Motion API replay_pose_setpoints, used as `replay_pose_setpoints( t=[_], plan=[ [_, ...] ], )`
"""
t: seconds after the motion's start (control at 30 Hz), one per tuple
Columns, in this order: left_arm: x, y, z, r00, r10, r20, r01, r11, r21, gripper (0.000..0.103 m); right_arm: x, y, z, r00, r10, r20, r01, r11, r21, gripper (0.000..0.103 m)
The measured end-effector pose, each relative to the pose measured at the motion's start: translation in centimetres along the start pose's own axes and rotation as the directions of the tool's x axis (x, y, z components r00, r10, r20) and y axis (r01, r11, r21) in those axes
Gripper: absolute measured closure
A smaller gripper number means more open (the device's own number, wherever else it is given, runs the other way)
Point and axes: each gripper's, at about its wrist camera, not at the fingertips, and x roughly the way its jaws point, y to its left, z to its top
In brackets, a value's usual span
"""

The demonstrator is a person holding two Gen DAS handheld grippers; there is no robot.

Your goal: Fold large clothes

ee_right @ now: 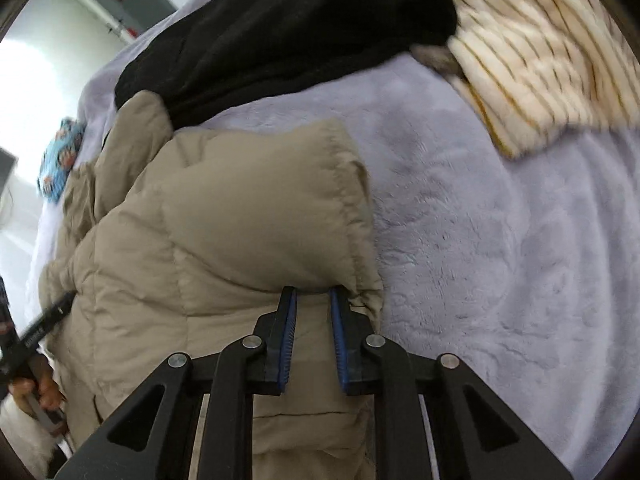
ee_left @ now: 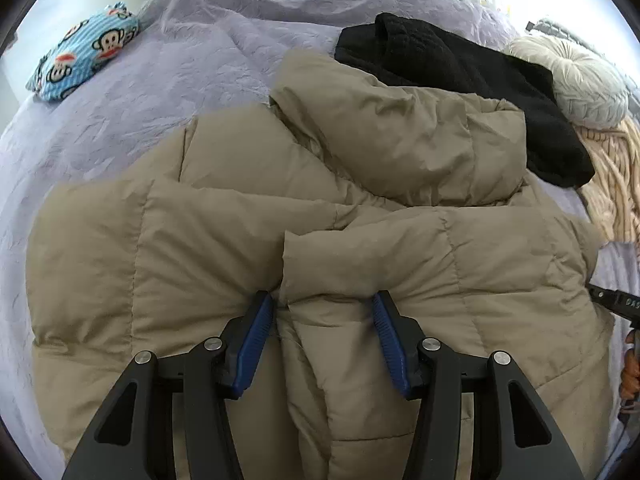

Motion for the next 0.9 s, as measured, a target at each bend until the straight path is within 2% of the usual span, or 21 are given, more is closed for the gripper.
replay_pose_setpoints(
  t=[0.07,0.2,0.3,0.37,0.4,0.53,0.67,0.8,0.9],
  plan=[
    [0.1,-0.4,0.0,1.0,0.02,0.003,-0.02,1.0,0.013,0.049,-0.3,-0.1,-0.1,1.0,-0.004,0.009,0.004,1.0,0.005,0.085],
    [-1.2,-0.4,0.3,0.999,0.052,0.006,-0.052,0.999,0.007,0.049,-2.3,0.1,-0.7,0.998,-0.063,0.023,0.064,0.998,-0.029,0.085],
    [-2.7,-0.1,0.2,0.996,0.094,0.01,-0.094,0.996,0.003,0.049,-4.2,0.4,-1.6,0.981,-0.184,0.056,0.188,0.98,-0.068,0.078],
    [-3.7,0.0,-0.2,0.994,0.111,0.009,-0.112,0.994,0.011,0.049,-5.2,-0.1,-2.3,0.972,-0.224,0.067,0.229,0.971,-0.071,0.064],
    [-4.4,-0.1,-0.6,0.993,0.117,0.009,-0.117,0.993,0.019,0.049,-5.9,-0.4,-2.9,0.97,-0.233,0.07,0.237,0.97,-0.06,0.062],
    [-6.3,-0.1,-2.7,0.992,0.128,-0.018,-0.128,0.992,0.018,0.049,-8.0,-1.8,-4.9,0.979,-0.199,0.05,0.198,0.98,0.018,0.058],
    [-7.2,-0.1,-4.8,0.991,0.114,-0.068,-0.116,0.993,-0.02,0.049,-9.2,-2.6,-7.0,0.982,-0.188,0.011,0.187,0.98,0.07,0.045],
    [-7.9,-1.0,-7.0,0.987,0.119,-0.109,-0.122,0.992,-0.018,0.049,-10.2,-3.2,-8.9,0.981,-0.192,-0.013,0.192,0.975,0.112,0.042],
    [-8.5,-1.5,-8.3,0.986,0.112,-0.126,-0.117,0.993,-0.025,0.049,-10.9,-3.5,-10.6,0.986,-0.164,-0.036,0.168,0.976,0.14,0.035]
  ],
)
